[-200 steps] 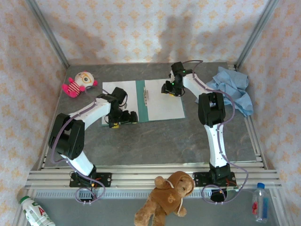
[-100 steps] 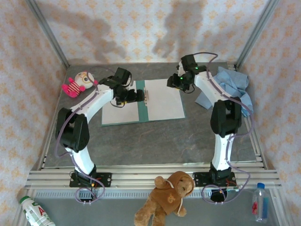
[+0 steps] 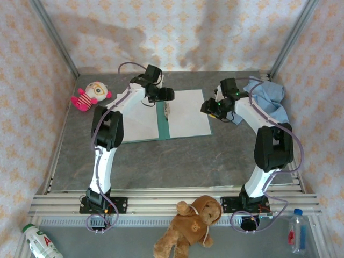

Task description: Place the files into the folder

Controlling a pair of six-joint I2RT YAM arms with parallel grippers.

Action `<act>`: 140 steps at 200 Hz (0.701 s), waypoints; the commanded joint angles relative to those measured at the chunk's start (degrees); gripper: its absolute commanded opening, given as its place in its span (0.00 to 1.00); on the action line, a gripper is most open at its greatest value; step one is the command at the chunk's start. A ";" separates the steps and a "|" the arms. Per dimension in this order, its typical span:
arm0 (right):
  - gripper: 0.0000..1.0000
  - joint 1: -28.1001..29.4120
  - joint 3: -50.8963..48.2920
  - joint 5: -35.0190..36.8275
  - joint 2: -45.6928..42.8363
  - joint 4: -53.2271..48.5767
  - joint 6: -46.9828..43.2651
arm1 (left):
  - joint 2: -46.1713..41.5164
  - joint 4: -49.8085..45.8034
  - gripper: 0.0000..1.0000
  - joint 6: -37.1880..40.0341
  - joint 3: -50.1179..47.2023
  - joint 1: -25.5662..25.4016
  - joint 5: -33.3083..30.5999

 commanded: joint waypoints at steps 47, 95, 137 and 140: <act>0.47 0.02 -3.36 -2.88 -4.96 3.17 1.20 | 10.52 -3.94 0.71 3.27 15.22 1.57 5.28; 0.47 0.02 -3.03 -3.16 -5.63 1.15 0.22 | 13.03 -4.03 0.73 3.99 17.76 2.44 6.65; 0.47 0.03 -3.78 -3.39 -6.06 1.42 0.42 | 14.58 -3.75 0.80 5.31 18.29 3.00 9.45; 0.47 -0.02 -3.75 -3.46 -6.12 1.41 0.50 | 14.68 -3.72 0.79 5.29 18.29 3.09 9.81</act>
